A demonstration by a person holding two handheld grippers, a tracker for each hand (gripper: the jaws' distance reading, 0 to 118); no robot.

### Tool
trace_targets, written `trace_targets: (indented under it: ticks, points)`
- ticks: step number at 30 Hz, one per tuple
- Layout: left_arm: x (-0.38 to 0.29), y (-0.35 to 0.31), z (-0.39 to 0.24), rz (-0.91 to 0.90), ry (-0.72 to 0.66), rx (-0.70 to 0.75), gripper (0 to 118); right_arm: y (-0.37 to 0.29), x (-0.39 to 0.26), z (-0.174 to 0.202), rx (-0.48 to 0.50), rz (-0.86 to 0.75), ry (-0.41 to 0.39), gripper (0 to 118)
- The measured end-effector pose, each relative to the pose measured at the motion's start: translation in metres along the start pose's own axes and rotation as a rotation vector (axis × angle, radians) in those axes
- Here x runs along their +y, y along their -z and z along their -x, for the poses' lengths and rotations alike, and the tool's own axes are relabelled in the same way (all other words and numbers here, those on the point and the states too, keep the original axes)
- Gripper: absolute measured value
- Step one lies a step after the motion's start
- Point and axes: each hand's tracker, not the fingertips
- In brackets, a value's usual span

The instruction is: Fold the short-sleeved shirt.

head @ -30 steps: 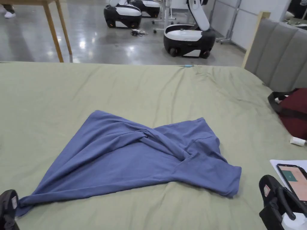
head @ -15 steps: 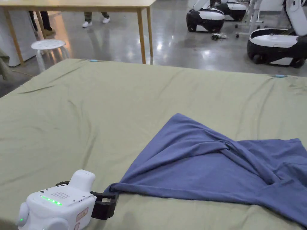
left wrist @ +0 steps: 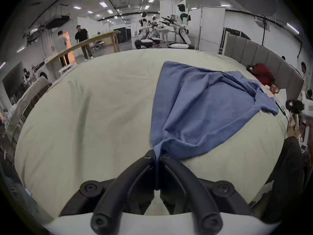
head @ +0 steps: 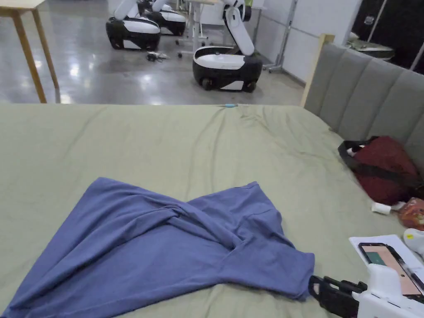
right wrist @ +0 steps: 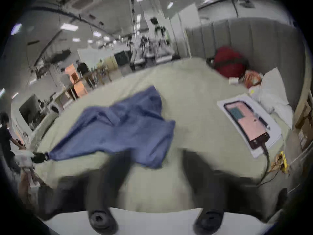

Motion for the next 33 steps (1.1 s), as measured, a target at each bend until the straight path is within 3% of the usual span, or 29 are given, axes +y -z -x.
trace_targets:
  ticks: [1,2,8,9,10,11,13,14,18,25,33]
  points:
    - [0.001,-0.001,0.000,-0.002,-0.001,-0.004,0,0.014,-0.001,-0.004,-0.017,0.047,-0.013,106]
    - [0.001,-0.002,-0.001,-0.002,0.000,-0.003,0,0.027,-0.003,-0.007,-0.014,0.078,-0.032,117]
    - [-0.002,0.007,0.005,-0.003,-0.003,0.023,1,0.073,-0.012,-0.001,-0.063,0.143,-0.249,116]
    - [-0.003,0.008,0.004,-0.004,0.001,0.026,1,0.074,-0.013,0.002,-0.068,0.134,-0.285,112]
    - [-0.003,0.008,0.004,-0.001,0.002,0.028,1,0.074,-0.016,0.002,-0.044,0.120,-0.302,102]
    - [-0.003,0.009,0.004,0.004,0.001,0.030,1,0.070,-0.016,0.002,-0.026,0.096,-0.293,84]
    - [-0.011,0.020,0.009,0.005,0.006,0.040,1,0.058,-0.015,0.002,-0.026,0.047,-0.294,29]
    - [-0.011,0.020,0.010,0.007,0.005,0.041,1,0.049,-0.017,0.005,-0.019,0.034,-0.284,13]
    - [-0.007,0.016,0.005,0.005,0.005,0.047,1,0.031,-0.018,0.016,-0.019,-0.010,-0.305,5]
    - [0.016,-0.020,0.003,-0.076,0.005,0.077,0,-0.002,-0.005,0.030,0.039,-0.106,-0.304,2]
    - [0.098,-0.061,0.011,-0.260,0.080,0.116,0,-0.042,0.084,0.050,0.101,-0.269,-0.303,2]
